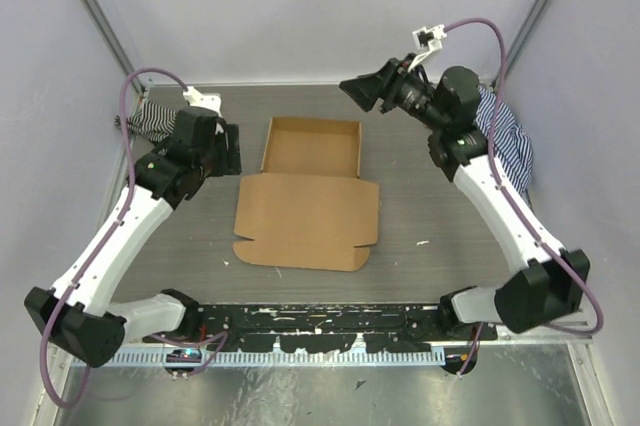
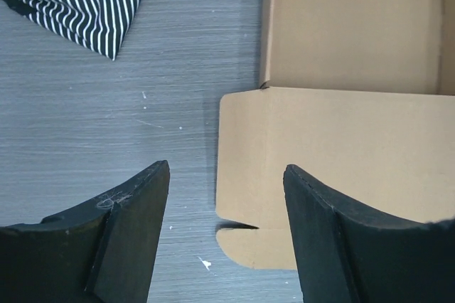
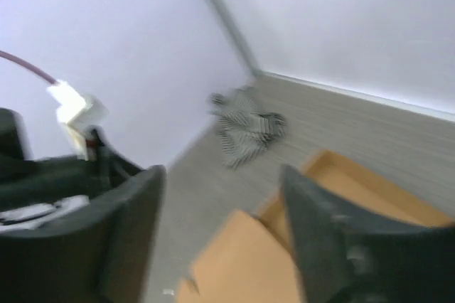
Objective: Fold the paper box
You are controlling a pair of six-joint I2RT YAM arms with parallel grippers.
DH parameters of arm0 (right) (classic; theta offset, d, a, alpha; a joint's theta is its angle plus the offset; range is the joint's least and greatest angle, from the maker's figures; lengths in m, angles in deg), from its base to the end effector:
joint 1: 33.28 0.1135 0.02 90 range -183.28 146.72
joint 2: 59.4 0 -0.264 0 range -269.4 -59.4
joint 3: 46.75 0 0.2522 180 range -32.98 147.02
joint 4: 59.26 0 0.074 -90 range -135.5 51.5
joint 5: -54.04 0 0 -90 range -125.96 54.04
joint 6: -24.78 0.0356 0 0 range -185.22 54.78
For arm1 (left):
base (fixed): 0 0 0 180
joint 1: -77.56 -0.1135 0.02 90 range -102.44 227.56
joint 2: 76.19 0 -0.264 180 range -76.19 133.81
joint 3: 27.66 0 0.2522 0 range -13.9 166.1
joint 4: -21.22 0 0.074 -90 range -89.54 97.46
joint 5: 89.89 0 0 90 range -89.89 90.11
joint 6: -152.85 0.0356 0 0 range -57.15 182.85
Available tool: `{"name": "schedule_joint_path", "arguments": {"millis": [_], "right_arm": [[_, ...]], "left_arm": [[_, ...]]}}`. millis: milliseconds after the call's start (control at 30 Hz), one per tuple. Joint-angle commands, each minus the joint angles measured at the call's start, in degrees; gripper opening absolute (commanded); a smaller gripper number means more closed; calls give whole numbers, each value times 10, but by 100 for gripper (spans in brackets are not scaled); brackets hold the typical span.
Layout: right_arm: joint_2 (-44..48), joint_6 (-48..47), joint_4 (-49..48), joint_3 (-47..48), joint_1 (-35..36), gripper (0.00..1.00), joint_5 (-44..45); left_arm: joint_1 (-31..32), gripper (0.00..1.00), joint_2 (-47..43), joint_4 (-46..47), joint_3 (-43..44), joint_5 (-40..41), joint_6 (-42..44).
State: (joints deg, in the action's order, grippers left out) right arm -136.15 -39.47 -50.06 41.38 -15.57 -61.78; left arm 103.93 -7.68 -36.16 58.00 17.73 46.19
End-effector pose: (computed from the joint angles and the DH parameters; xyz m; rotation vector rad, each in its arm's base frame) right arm 0.2932 0.1099 0.4243 -0.2629 1.5927 0.9383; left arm 0.2258 -0.0999 0.3638 0.0290 2.2343 -0.0578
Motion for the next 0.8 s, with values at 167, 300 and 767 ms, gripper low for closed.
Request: {"name": "schedule_joint_path", "arguments": {"millis": [167, 300, 767], "right_arm": [[-166, 69, 94, 127, 36, 1, -71], [-152, -13, 205, 155, 93, 1, 82], [-305, -29, 339, 316, 227, 60, 324]], "left_arm": [[-2, 72, -107, 5, -100, -39, 1], [-2, 72, -167, 34, -145, -24, -6], [-2, 73, -227, 19, -188, 64, -27]]}}
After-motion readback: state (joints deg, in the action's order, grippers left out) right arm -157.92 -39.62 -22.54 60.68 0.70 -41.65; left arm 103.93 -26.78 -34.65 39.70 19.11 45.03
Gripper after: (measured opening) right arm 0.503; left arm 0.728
